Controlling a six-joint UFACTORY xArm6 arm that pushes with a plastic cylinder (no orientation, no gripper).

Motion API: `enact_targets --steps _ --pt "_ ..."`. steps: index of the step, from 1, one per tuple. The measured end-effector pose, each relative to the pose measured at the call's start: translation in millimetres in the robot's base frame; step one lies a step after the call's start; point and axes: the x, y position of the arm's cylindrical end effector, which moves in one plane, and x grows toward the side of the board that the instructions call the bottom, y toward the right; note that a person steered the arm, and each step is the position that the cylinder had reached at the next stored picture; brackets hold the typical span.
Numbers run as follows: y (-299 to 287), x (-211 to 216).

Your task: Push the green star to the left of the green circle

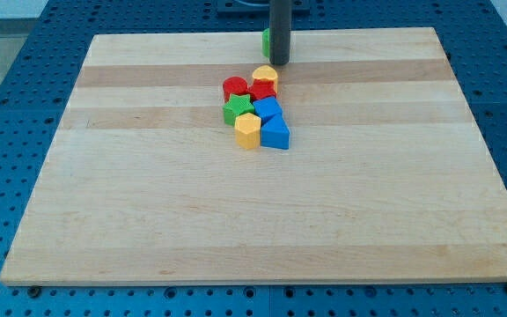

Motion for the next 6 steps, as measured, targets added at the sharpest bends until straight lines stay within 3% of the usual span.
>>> enact_targets --steps 3,6 --pt "-86.9 30.3" --pt "-80.5 60.1"
